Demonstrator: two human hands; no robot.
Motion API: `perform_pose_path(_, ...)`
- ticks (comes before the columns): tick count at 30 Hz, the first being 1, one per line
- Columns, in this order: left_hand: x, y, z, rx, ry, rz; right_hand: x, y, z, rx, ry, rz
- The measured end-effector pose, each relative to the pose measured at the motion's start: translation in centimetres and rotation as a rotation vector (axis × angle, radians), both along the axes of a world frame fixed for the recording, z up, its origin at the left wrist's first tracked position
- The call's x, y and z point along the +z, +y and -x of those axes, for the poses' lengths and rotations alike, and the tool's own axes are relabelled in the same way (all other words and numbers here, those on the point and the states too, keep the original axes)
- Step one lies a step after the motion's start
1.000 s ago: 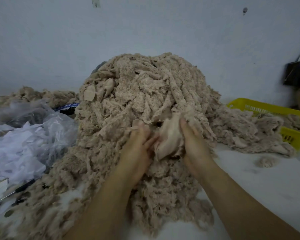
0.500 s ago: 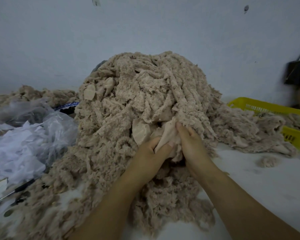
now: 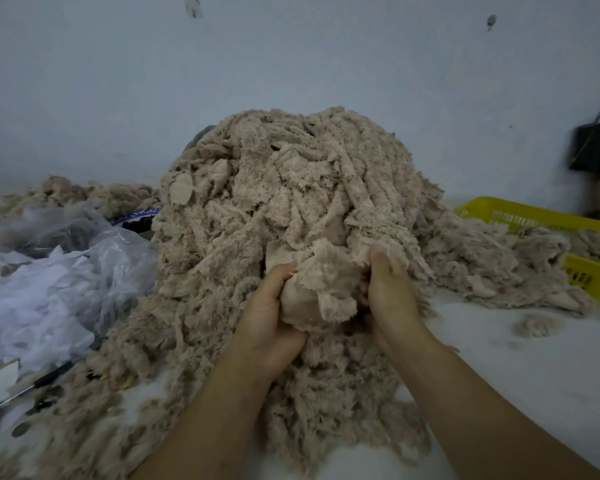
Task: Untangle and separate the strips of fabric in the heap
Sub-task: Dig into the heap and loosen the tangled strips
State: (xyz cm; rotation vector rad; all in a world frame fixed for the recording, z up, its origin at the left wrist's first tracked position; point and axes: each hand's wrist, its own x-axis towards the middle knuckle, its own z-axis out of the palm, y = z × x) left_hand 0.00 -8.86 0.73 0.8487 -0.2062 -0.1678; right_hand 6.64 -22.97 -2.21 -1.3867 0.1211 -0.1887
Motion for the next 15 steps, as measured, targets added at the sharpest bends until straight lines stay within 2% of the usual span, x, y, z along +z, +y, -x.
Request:
perform_pose_path(2,0.4,0.9,0.1,-0.063,-0.022,0.145,0.5,-1.4,-0.2,-0.099,0.031,-0.075)
perform_pose_path(5,0.5,2.4,-0.3,0.010,-0.022,0.319,1.2,-4.1,-0.3,-0.173,0.070,-0.134)
perform_pose_path(8,0.2,2.0,-0.8,0.104,0.098,0.215,1.4,-2.1,0.5,-0.007,0.034,0.095)
perform_pose_path(11,0.2,1.4,-1.2,0.191,0.088,0.149,1.0,0.8,2.2,0.127,-0.206,0.414)
perform_pose_path(15,-0.4,2.0,-1.9,0.244,0.113,0.196,1.2,1.4,4.0,0.311,-0.376,0.547)
